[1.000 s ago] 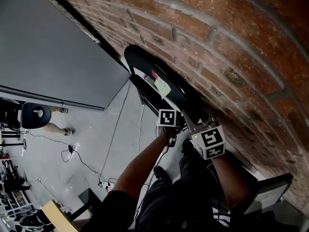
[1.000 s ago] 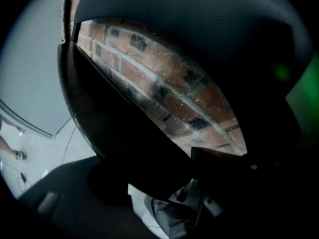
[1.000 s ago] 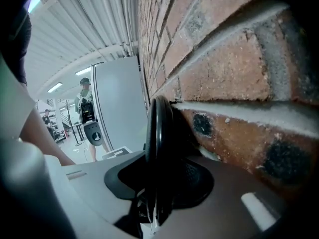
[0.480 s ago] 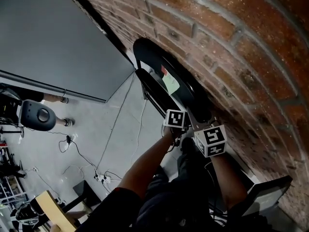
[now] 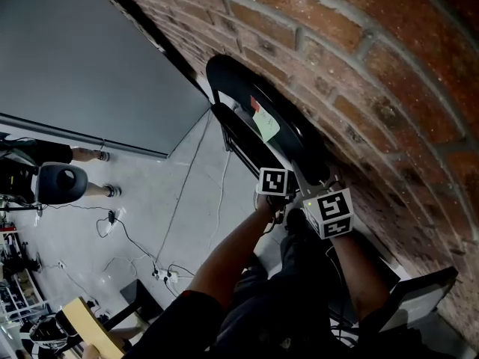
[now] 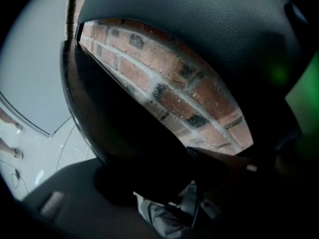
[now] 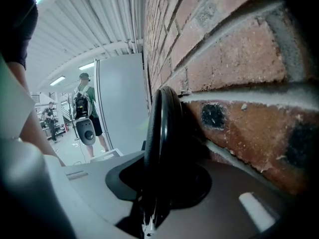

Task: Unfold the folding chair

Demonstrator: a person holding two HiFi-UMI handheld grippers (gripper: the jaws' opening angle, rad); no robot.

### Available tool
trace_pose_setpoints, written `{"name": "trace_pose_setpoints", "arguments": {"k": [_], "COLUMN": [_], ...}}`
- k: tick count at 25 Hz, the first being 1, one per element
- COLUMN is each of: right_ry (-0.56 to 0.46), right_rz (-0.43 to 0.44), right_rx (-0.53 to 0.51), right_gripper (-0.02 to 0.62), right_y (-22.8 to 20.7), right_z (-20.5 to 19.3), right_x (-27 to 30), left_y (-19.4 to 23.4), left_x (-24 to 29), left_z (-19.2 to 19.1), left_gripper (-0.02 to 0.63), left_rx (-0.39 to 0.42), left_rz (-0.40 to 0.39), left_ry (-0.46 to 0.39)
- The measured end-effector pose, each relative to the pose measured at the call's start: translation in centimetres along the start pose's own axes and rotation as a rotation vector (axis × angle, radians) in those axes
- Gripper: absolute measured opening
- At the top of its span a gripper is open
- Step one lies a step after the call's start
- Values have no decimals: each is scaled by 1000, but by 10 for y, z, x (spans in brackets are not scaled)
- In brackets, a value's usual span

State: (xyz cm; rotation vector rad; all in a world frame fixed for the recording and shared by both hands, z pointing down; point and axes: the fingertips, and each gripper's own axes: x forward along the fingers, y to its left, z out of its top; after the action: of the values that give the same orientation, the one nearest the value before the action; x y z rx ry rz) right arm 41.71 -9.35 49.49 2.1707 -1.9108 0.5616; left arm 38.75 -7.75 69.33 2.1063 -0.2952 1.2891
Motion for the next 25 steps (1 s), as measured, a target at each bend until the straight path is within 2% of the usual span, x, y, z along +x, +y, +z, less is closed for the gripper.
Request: {"name": "trace_pose_setpoints", "arguments": {"k": [4,7,14,25], "right_ry": [-7,-10,-2,1], "right_rz": [4,5,8,-7], "right_rx": [-13,-16,-23,-24], "right_gripper": [100,100,98,98], "right_y": [1,1,3,8], "right_z": [1,1,-2,-3], "right_x": [2,3,3,2], "left_y": [8,6,12,21], "left_x": [-3,-4,-11,-17], "left_z": [-4,-6,-12,-25], "left_gripper": [302,302,302,305], "left_rx": [1,-9,10,3], "left_rz": [26,10,29,33], "left_ry": [14,18,-34,-11]}}
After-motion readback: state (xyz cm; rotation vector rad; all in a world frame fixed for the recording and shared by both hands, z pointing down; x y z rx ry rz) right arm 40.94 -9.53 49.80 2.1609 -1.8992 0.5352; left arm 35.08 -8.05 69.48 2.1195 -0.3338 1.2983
